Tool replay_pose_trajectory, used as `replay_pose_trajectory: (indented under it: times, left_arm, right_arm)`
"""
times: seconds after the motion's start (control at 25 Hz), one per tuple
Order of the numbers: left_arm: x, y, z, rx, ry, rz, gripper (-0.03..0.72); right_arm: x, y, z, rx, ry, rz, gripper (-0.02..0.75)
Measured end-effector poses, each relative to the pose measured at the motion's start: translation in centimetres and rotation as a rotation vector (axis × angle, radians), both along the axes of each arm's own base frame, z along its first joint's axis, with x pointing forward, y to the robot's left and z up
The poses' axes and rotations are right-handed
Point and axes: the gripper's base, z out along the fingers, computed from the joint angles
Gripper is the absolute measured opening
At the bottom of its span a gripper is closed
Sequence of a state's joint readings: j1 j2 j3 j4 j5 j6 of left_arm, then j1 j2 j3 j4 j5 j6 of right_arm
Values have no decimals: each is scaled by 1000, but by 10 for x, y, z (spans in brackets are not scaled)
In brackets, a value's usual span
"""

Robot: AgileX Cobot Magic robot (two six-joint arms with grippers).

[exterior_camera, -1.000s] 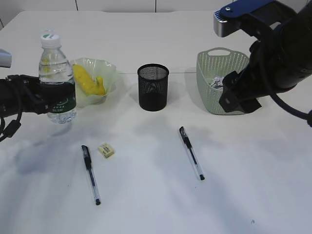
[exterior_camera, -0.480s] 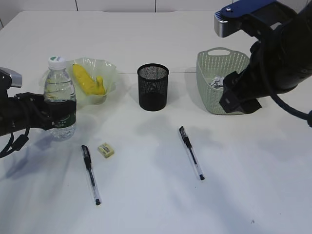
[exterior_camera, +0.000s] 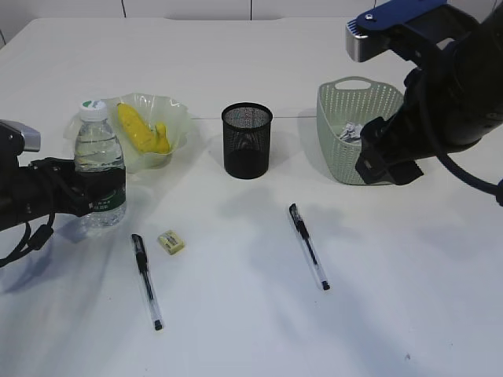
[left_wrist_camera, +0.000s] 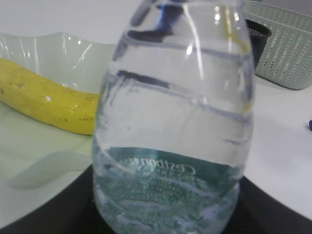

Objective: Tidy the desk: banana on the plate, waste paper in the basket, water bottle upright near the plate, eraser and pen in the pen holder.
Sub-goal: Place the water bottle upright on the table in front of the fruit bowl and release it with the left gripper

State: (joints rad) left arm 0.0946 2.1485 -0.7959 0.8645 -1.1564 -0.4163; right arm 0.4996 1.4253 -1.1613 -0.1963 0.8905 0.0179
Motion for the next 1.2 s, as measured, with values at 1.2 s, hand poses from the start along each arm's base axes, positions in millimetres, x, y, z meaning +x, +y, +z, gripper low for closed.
replay_pose_trajectory:
  times: [1.2]
  left_arm:
    - [3, 2, 44, 12, -134, 20, 601]
  right_arm:
    - [-1, 0, 0, -5, 8, -2, 586]
